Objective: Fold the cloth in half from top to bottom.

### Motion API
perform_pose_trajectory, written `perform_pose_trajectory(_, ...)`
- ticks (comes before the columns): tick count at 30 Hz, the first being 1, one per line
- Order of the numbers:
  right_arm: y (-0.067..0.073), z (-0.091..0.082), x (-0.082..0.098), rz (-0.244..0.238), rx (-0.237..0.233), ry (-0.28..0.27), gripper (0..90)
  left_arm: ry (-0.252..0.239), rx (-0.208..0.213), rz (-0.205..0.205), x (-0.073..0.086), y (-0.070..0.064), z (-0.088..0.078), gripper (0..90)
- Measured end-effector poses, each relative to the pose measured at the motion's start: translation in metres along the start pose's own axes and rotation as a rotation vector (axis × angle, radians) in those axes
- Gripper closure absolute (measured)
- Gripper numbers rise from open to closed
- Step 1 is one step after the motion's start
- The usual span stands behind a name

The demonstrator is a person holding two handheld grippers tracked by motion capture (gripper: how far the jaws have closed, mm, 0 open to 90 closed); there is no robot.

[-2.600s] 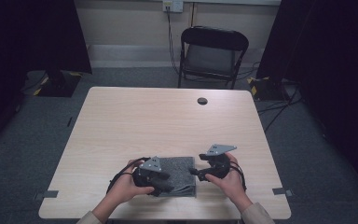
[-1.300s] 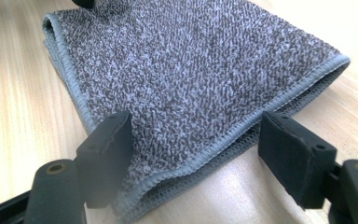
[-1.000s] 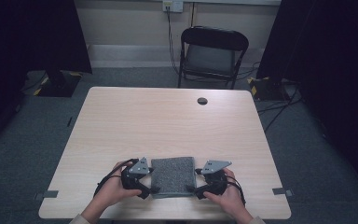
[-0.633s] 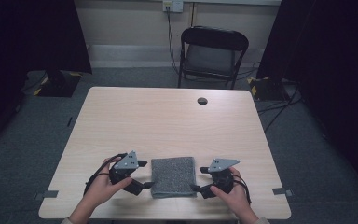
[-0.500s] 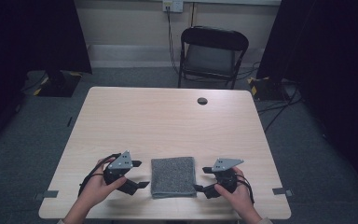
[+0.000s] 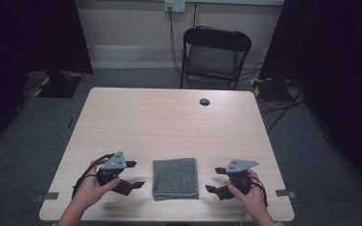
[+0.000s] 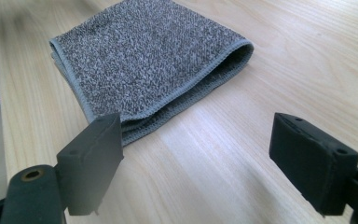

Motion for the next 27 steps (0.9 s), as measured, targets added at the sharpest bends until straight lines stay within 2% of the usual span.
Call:
perform_pose_trajectory(3, -0.003, -0.005, 0.001, -0.019, 0.025, 0.009, 17.1, 0.003, -0.003, -0.005, 0.003, 0.002, -0.001, 18.4)
perform_pose_trajectory(7, -0.007, -0.010, 0.005, -0.006, 0.027, 0.015, 17.5, 0.021, 0.000, -0.003, 0.009, 0.004, -0.001, 18.4)
perform_pose_trajectory(19, -0.011, -0.017, 0.007, 0.010, 0.034, 0.006, 17.5, 0.010, -0.030, -0.025, 0.013, 0.014, -0.007, 18.4)
perform_pose_trajectory(27, -0.017, -0.022, 0.012, 0.011, 0.045, 0.016, 17.6, 0.013, -0.034, -0.044, 0.018, 0.020, -0.009, 18.4)
Point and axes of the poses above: each handheld gripper's, and its own axes: z roughly forward along the jaws, x roughly out of its underside, y roughly to its left, the point moved 8 cm from there along z, roughly forward along the jaws, and after that the axes turned 5 degrees about -x, right-handed, at the moved point
